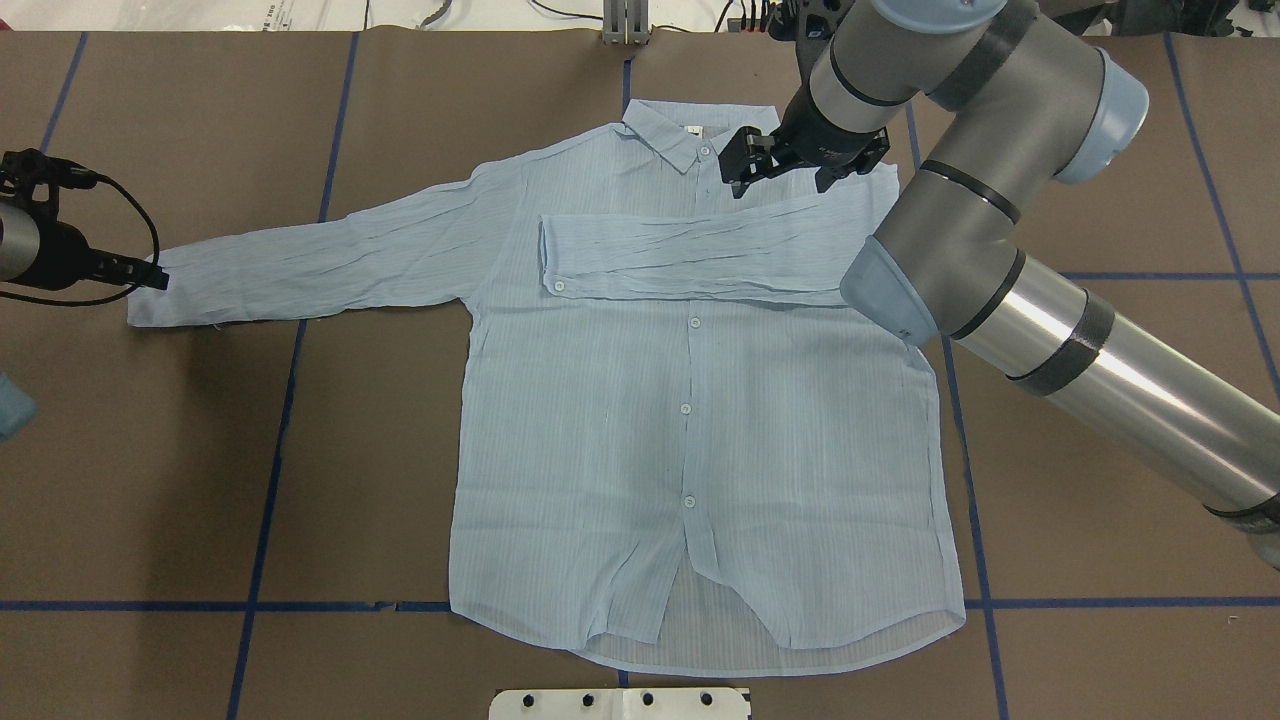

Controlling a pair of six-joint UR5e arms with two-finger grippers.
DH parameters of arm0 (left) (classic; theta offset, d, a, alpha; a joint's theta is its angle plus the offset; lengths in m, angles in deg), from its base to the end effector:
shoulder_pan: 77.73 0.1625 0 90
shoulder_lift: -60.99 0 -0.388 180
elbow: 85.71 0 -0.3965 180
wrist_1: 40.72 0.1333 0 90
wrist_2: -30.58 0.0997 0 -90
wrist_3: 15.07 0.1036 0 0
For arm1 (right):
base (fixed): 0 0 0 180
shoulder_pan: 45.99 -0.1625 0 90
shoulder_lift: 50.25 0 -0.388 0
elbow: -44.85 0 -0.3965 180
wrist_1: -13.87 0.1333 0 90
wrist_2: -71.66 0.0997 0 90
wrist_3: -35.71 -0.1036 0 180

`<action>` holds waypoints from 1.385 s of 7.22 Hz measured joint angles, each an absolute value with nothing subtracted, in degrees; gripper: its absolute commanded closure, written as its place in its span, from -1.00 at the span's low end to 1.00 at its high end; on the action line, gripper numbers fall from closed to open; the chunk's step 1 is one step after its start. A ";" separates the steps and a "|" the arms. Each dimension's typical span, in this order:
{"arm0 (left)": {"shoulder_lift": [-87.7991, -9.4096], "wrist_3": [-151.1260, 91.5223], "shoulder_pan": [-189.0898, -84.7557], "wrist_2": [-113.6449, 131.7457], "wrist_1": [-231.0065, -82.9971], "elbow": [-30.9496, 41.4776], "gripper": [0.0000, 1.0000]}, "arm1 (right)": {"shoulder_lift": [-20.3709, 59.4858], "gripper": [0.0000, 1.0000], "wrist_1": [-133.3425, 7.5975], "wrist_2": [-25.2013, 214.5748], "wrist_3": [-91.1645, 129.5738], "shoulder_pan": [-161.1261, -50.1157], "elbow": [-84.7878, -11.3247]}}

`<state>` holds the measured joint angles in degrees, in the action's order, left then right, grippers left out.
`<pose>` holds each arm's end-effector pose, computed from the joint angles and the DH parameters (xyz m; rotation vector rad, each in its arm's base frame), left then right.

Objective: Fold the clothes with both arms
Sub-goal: 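Release the sleeve with the right gripper while the left gripper reaches the other cuff, then grasp and lift the other sleeve cuff with the left gripper while the right arm withdraws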

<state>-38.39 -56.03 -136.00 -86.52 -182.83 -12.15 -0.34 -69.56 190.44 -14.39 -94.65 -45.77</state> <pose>0.2383 -0.5492 0.5886 0.3551 0.8168 0.0356 -0.3897 -0.5692 0.1891 0.2245 -0.9068 -0.0656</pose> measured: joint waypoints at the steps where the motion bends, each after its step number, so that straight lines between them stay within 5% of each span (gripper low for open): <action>1: -38.33 -56.03 -136.00 -86.50 -182.77 -12.24 0.26 | -0.26 -1.00 -69.55 190.42 -14.37 -94.67 -45.84; 3: -38.36 -56.03 -136.00 -86.49 -182.54 -12.50 0.96 | -0.17 -1.00 -69.54 190.39 -14.31 -94.68 -45.92; 7: -37.97 -56.19 -136.10 -87.62 -181.47 -10.11 1.00 | 0.29 -1.00 -69.53 190.39 -14.28 -95.09 -46.22; 10: -41.10 -56.37 -136.23 -89.37 -166.09 0.39 1.00 | 5.95 -1.00 -69.40 191.55 -11.67 -97.26 -49.63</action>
